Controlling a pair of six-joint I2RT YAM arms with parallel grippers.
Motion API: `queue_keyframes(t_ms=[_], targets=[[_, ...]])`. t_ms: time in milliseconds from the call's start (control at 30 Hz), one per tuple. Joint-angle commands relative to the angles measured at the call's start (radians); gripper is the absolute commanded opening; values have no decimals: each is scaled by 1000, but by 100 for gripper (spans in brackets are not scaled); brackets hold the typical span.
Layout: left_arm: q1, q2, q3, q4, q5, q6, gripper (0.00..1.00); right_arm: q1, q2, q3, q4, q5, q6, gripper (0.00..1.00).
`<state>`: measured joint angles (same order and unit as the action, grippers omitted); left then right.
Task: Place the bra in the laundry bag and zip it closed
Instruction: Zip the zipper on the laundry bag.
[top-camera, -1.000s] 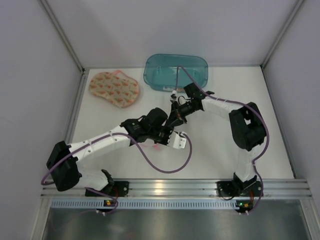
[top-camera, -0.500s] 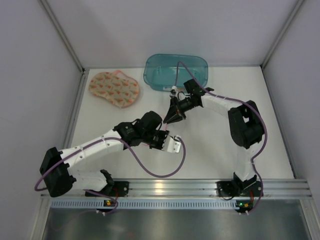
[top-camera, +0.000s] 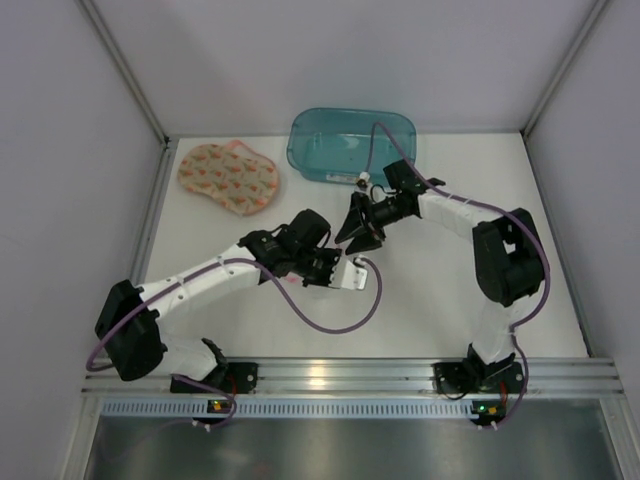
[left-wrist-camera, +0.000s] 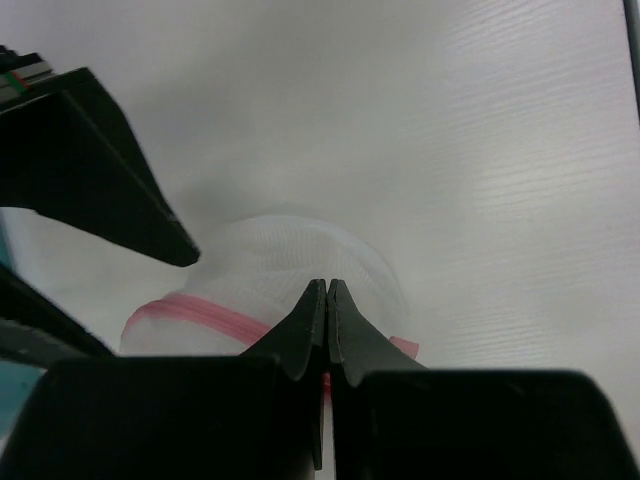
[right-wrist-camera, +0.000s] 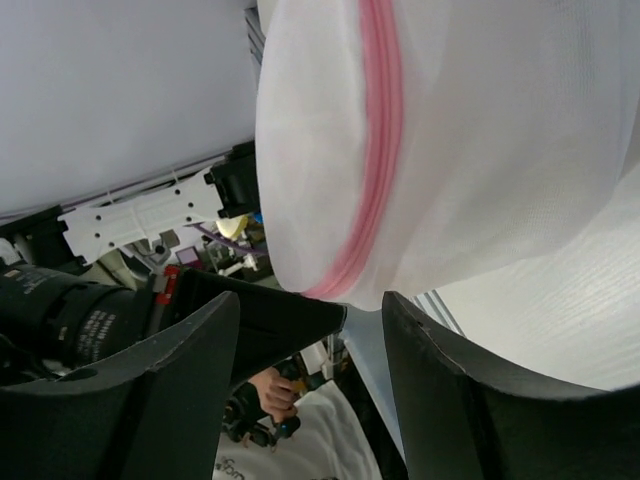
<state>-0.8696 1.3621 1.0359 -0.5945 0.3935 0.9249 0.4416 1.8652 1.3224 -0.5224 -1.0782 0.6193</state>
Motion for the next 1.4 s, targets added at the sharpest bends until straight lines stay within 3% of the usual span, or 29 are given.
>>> queue_keyframes(t_ms=[0,433,500,533,567,1067,1367], targets=[[29,28,78,22,21,26,0,31,-34,-18,-7,-6,-13,60],[44,8,78,36,96,38,0,89,83,77,68,-38,65,52],[44,-4,72,36,111,40,0,94,95,89,68,-42,62,39],[44,-8,70,35,110,38,0,95,101,95,65,-51,53,8],[44,-17,63,33,107,37,0,94,106,104,55,-54,39,0],[38,-196,-141,-171,186,155,0,39,149,219,-51,-62,-69,0],[38,-195,-142,-185,185,189,0,37,135,212,-54,-55,-81,0]])
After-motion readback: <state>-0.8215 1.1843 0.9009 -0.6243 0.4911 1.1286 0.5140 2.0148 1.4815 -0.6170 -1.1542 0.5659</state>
